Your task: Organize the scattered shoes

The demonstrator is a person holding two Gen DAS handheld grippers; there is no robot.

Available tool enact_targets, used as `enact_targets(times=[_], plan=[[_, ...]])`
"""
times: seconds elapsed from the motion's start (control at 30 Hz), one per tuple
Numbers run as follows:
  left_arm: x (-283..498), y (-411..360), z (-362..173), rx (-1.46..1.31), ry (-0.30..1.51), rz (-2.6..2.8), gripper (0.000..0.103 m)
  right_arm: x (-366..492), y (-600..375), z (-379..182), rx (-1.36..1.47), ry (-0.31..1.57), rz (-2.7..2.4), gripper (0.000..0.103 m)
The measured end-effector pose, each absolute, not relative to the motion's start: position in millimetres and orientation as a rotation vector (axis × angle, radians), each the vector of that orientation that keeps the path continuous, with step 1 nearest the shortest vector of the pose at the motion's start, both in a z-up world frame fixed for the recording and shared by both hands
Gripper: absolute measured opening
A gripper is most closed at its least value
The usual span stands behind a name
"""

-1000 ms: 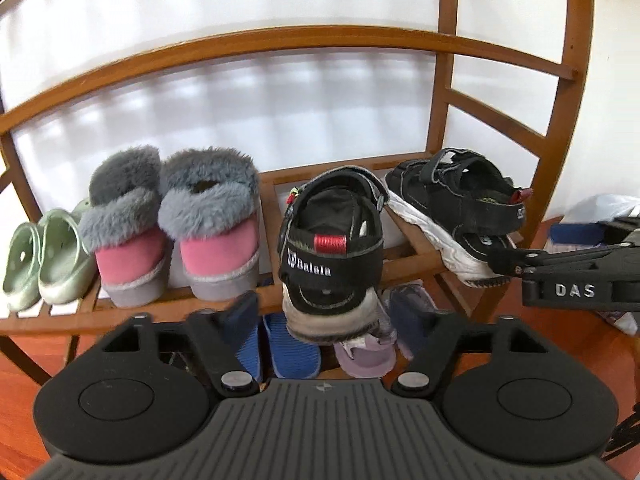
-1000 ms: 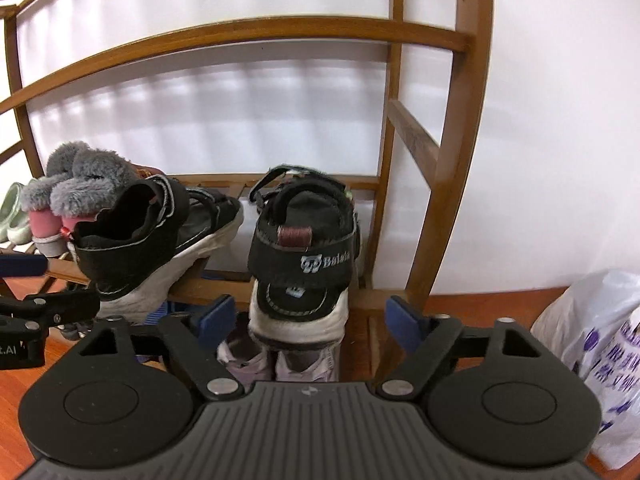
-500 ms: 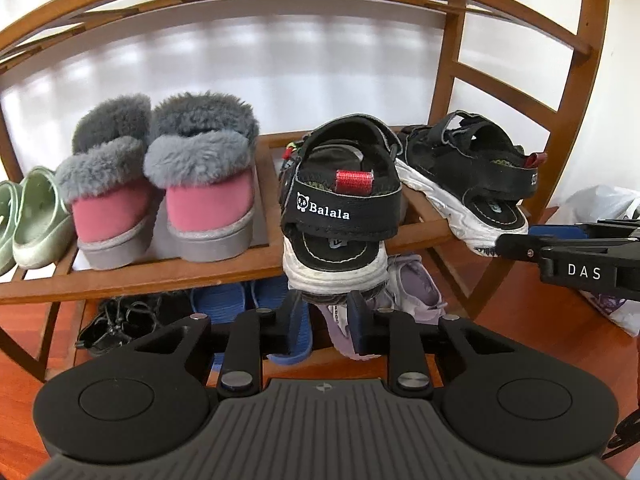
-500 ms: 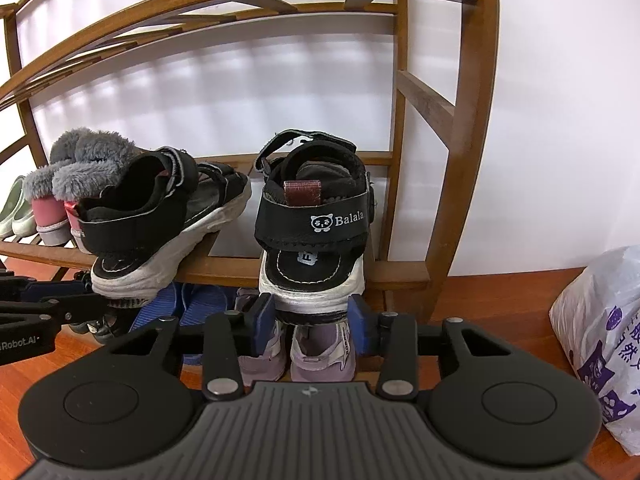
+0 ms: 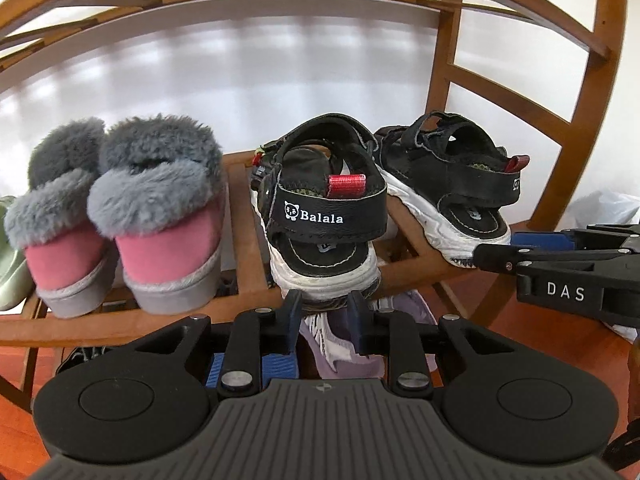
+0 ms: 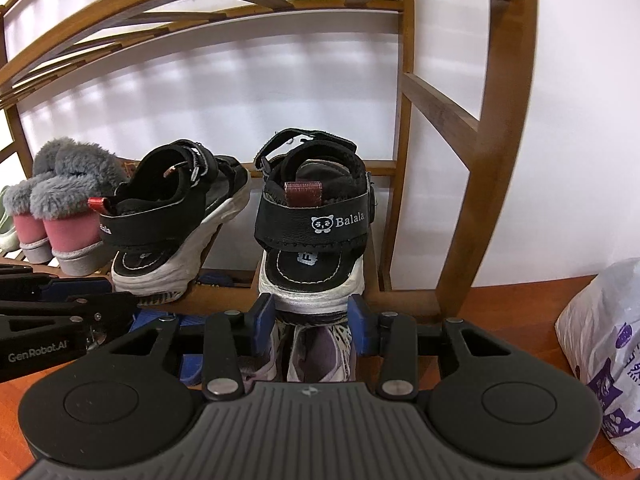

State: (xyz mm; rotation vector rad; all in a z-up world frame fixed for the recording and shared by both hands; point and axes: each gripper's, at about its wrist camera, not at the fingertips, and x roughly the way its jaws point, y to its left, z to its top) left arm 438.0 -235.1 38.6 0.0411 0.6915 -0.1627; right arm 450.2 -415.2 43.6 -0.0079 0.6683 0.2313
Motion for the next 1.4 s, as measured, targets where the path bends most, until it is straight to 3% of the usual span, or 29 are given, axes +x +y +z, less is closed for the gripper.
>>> enact_targets(times=[0.57,0.67,0.77,1.2,1.4], plan=[[432,-235,39,0.028,0.716,-0.167,0.03,452,-409,43,-0.027,0.658,0.225,0.05],[420,-233,42,0.018,0.719,-0.161,0.036,442,-410,47,-0.022,0.652,0.228,0.054],[406,-231,46,0.019,0.714,-0.151,0.042,427,-410,52,-0.022,0.639,0.229,0.065],[332,-202,64,0.011,0.67,-0.068,0.088,360,-400,72,-0.017,0.607,0.255,0.099],[291,-189,69,0.009,0.652,-0.034,0.101,321,-395,75,-0.021,0.605,0.254,0.102]])
